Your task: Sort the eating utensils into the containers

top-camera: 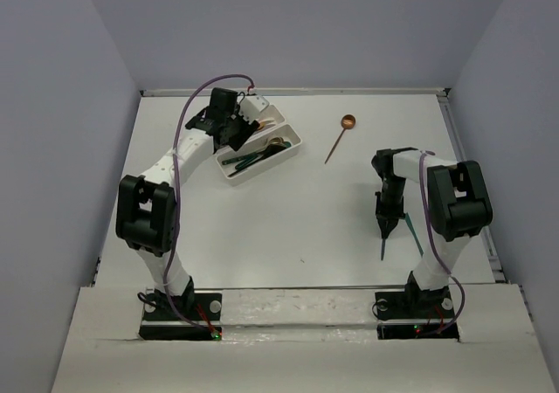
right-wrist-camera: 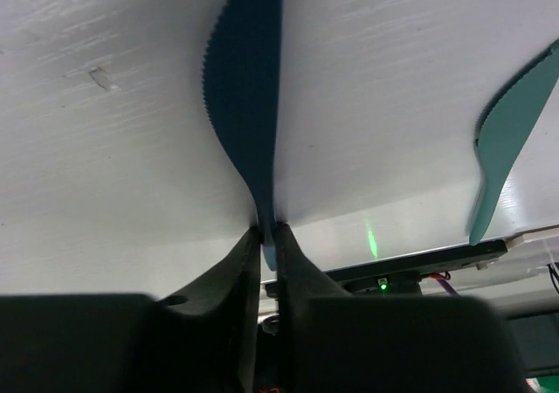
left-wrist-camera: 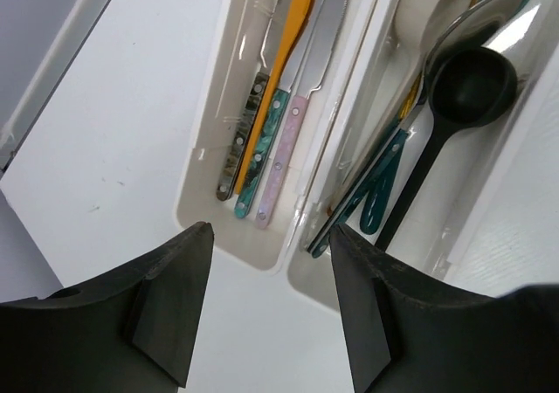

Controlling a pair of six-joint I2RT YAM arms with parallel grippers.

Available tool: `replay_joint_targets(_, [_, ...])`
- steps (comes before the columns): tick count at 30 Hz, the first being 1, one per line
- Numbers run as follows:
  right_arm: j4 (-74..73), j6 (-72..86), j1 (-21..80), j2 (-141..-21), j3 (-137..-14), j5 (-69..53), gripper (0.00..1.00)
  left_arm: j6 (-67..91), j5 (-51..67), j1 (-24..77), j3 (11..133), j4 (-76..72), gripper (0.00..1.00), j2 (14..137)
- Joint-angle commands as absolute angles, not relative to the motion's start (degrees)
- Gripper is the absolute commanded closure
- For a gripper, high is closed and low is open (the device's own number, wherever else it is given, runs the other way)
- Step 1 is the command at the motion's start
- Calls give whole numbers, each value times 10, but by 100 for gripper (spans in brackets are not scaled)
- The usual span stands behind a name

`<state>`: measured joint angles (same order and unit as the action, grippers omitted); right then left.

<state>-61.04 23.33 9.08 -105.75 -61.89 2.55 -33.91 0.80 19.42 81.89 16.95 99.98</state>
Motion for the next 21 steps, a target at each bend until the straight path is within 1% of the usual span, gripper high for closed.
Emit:
replay_joint_targets(1, [-476,239,93,-1081,-609,63,99,-338,-7,173,831,170,32,973])
replay_joint_targets(7, [-457,238,93,-1054,-614,85,100,-339,-7,165,846,187,31,969])
replay_joint_targets(9, [-435,235,93,-1025,-614,82,100,-338,-3,165,851,194,31,969])
replay_joint_targets(10, [-426,235,93,-988,-614,80,100,-333,-3,165,857,203,31,969])
replay_joint_targets(14, [-393,236,93,-913,-636,61,100,-315,56,165,886,234,32,974])
replay_joint_targets(18, [-372,229,107,-871,-699,34,100,-294,117,172,946,283,32,980])
replay_joint_targets(21, [-356,236,134,-867,-786,26,100,-284,184,185,1033,335,32,990])
